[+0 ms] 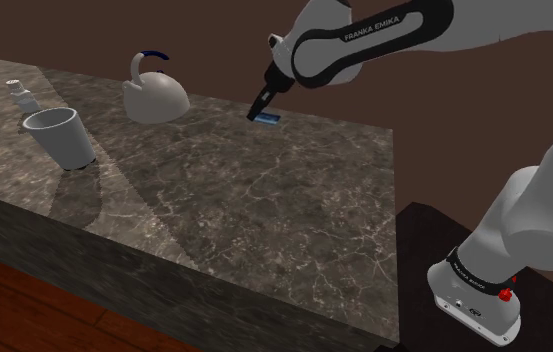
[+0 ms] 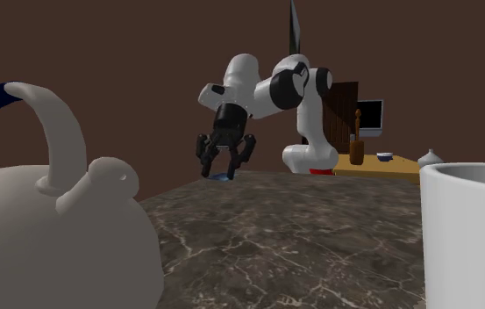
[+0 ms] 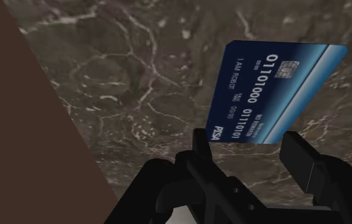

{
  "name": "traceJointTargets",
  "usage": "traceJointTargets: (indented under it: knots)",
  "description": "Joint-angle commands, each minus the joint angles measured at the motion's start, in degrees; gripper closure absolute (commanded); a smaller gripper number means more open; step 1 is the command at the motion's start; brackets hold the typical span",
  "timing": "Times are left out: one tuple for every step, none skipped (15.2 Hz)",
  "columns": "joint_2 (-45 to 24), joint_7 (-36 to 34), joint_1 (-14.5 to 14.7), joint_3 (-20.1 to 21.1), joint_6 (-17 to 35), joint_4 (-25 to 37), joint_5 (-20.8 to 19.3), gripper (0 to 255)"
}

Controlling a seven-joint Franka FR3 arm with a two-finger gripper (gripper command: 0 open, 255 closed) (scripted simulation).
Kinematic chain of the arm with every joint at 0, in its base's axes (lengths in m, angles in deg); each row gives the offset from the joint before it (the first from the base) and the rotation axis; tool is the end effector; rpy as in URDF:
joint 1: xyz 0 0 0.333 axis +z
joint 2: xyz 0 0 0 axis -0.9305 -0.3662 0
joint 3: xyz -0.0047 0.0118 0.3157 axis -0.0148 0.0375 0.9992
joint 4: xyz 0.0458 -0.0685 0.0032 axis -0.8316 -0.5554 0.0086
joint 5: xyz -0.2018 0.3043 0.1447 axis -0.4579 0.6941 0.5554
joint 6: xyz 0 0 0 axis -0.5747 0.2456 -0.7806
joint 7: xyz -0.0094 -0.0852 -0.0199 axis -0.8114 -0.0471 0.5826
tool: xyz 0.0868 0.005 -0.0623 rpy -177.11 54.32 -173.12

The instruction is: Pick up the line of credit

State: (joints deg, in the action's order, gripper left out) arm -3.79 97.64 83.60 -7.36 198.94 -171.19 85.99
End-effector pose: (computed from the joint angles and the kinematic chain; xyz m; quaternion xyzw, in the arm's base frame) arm 0.5641 0.1979 0.4895 -0.9147 -0.2837 -0.2757 0.0833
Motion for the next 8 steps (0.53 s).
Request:
traceJointTargets:
  knots:
    - [0.65,-0.56,-0.04,-0.07,-1.47,0.82,-0.5,255]
    - [0.89,-0.82,-0.06,-0.1,-2.19,1.31,-0.72,255]
    - [1.12,-1.06,-0.09,-0.13,-2.91,1.81,-0.93,255]
    - [1.34,-1.3,-0.11,-0.16,-3.64,2.33,-1.14,255]
    - [1.54,-1.54,-0.14,-0.18,-4.36,2.86,-1.34,255]
    - [1.73,-1.77,-0.16,-0.21,-5.08,3.4,-1.54,255]
    - [1.77,-1.8,-0.16,-0.21,-5.19,3.47,-1.57,255]
    - [1.76,-1.8,-0.16,-0.21,-5.19,3.48,-1.56,255]
